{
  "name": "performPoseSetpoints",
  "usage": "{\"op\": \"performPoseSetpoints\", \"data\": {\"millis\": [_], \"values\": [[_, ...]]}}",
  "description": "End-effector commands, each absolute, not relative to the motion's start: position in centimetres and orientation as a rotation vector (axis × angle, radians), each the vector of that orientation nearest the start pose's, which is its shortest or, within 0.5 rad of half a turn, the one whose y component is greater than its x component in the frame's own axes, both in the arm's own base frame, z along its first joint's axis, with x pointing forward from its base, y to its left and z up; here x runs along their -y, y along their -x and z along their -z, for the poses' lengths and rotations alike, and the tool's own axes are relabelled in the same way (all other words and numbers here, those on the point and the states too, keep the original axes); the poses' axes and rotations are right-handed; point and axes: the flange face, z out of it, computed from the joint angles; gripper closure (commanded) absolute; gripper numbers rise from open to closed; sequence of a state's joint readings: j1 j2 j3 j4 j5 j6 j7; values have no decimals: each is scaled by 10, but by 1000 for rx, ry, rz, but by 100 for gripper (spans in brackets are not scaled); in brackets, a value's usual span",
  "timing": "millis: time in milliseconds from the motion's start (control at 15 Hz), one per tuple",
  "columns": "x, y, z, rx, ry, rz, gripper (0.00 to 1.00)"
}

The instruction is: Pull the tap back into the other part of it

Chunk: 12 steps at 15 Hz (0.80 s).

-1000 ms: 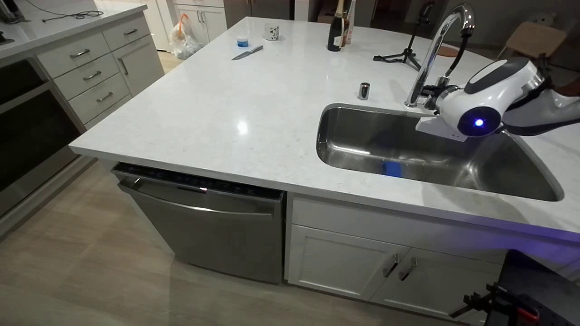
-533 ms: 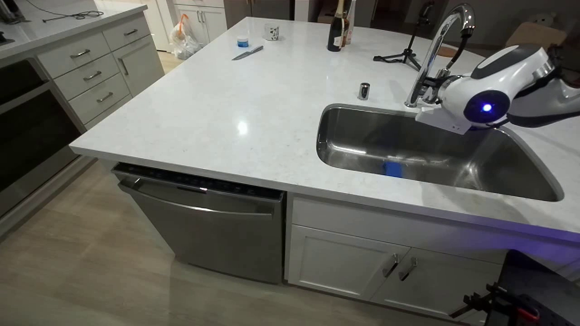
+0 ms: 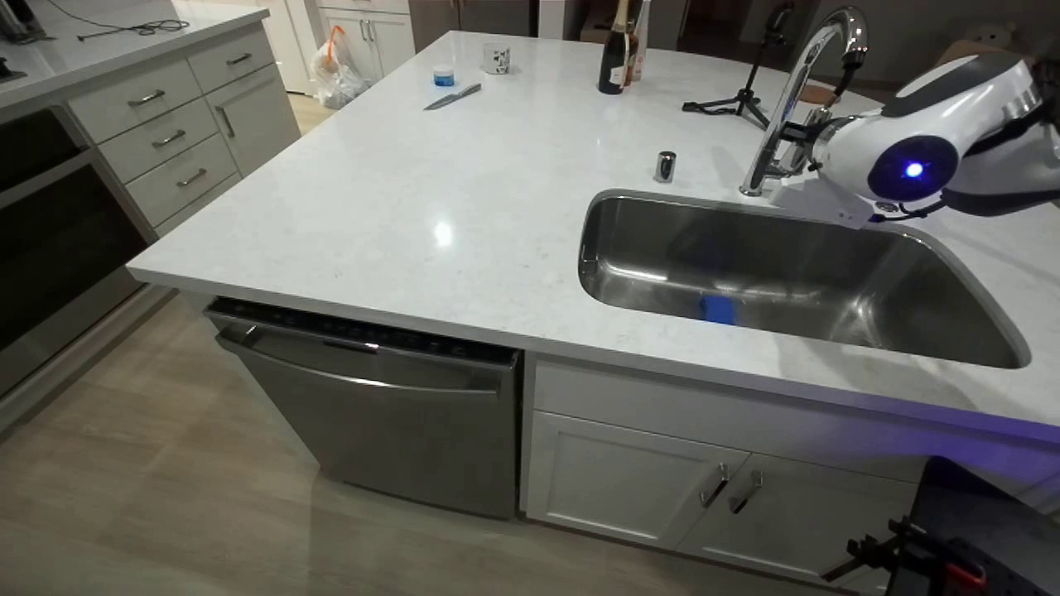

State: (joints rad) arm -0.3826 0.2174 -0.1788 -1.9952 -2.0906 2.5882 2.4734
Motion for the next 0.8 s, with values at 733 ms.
{"op": "performPoseSetpoints", "data": {"millis": [733], "values": [[320, -510, -427, 1163, -2009, -1422, 83]]}}
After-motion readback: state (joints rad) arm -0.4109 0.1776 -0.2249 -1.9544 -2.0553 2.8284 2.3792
